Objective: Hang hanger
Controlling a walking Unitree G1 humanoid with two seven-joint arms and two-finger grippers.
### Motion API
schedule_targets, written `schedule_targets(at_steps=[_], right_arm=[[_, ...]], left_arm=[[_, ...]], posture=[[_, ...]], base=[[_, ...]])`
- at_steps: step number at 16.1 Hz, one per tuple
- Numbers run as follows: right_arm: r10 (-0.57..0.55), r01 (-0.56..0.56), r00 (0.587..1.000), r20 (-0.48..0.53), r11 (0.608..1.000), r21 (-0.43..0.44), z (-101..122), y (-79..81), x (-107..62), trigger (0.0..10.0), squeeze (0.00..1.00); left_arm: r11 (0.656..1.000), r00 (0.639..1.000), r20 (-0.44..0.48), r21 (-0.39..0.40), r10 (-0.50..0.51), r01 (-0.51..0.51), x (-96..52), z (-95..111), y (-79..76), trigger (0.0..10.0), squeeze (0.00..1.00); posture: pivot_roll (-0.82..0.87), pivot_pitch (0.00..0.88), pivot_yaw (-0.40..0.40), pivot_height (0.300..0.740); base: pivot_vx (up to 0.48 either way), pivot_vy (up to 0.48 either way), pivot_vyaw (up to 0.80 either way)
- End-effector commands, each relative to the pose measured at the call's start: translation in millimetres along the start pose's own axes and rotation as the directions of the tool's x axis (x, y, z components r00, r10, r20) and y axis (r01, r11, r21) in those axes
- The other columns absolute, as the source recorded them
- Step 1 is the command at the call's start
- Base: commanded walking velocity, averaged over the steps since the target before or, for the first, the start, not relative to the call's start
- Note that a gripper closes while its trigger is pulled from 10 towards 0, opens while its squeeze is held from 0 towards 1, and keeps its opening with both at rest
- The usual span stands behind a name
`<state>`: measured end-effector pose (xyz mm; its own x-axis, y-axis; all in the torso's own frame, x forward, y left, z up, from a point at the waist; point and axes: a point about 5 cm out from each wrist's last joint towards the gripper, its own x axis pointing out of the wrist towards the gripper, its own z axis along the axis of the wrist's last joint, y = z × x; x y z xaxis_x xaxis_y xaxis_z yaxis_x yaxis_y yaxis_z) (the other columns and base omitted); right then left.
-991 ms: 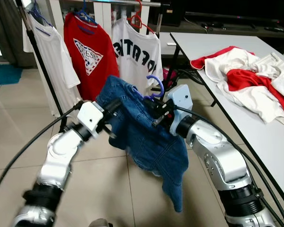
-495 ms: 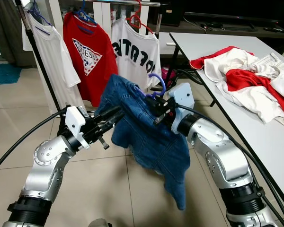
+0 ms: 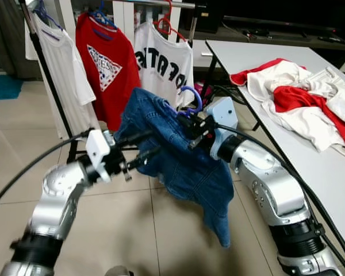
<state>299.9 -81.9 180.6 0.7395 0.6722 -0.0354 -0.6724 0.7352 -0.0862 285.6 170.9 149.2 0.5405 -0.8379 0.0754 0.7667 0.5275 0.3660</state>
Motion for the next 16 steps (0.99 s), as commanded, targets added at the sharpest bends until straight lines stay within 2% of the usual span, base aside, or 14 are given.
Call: schedule_targets(at_steps=[1, 2, 3, 5, 7, 9, 11, 14, 16], right_arm=[[-0.002, 0.003, 1.0, 0.027, 1.0, -0.022, 8, -3.6, -1.0, 10.0, 0.0], [-0.001, 0.002, 1.0, 0.026, 1.0, -0.023, 8, -3.4, -1.2, 10.0, 0.0], [0.002, -0.001, 1.0, 0.024, 1.0, -0.025, 8, -3.3, -1.2, 10.0, 0.0], [0.007, -0.007, 1.0, 0.019, 1.0, -0.026, 7, -2.9, -1.1, 10.0, 0.0], [0.011, -0.011, 1.0, 0.013, 1.0, -0.022, 5, -0.9, -1.1, 10.0, 0.0], [0.006, -0.006, 1.0, 0.009, 1.0, -0.02, 4, -0.3, -1.4, 10.0, 0.0], [0.007, -0.007, 1.0, 0.013, 1.0, -0.02, 5, 1.4, -2.0, 10.0, 0.0], [0.021, -0.021, 1.0, 0.007, 1.0, -0.019, 3, 3.5, -2.5, 10.0, 0.0], [0.046, -0.047, 0.999, -0.023, 0.999, -0.022, -2, 6.5, -3.5, 10.0, 0.0]], left_arm=[[0.991, 1.0, -0.024, 0.135, 0.004, -0.001, 9.0, 2, 5.1, 10.0, 0.78], [0.983, 0.999, -0.025, 0.182, 0.022, -0.017, 12.0, 3, 8.1, 10.0, 0.28], [0.977, 0.999, -0.031, 0.211, 0.013, -0.006, 17.1, 3, 10.2, 10.0, 0.0], [0.969, 0.996, -0.084, 0.24, -0.044, 0.063, 25.9, -4, 8.0, 10.0, 0.0], [0.956, 0.98, -0.136, 0.238, -0.143, 0.173, 33.0, -14, -0.9, 10.0, 0.0], [0.942, 0.97, -0.173, 0.257, -0.173, 0.214, 35.5, -19, -1.5, 10.0, 0.0], [0.914, 0.974, -0.209, 0.373, -0.083, 0.158, 38.8, -20, 11.3, 10.0, 0.0], [0.898, 0.984, -0.177, 0.431, -0.013, 0.089, 48.7, -13, 23.7, 10.0, 0.0], [0.9, 0.989, -0.147, 0.426, -0.027, 0.088, 58.3, -10, 22.8, 10.0, 0.0]], posture=[[0.0, 0.0, -0.115, 0.74], [0.0, 0.0, -0.115, 0.74], [0.0, 0.0, -0.115, 0.74], [0.0, 0.0, -0.113, 0.74], [-0.01, 0.0, -0.104, 0.74], [-0.02, 0.0, -0.088, 0.74], [-0.03, 0.0, -0.078, 0.74], [-0.03, 0.0, -0.075, 0.74], [-0.03, 0.0, -0.072, 0.74]], base=[[0.0, 0.0, 0.0], [0.0, 0.0, 0.0], [0.0, 0.0, 0.0], [0.0, 0.0, 0.0], [0.0, 0.0, 0.0], [0.0, 0.0, 0.0], [0.0, 0.0, 0.0], [0.0, 0.0, 0.0], [0.0, 0.0, 0.0]])
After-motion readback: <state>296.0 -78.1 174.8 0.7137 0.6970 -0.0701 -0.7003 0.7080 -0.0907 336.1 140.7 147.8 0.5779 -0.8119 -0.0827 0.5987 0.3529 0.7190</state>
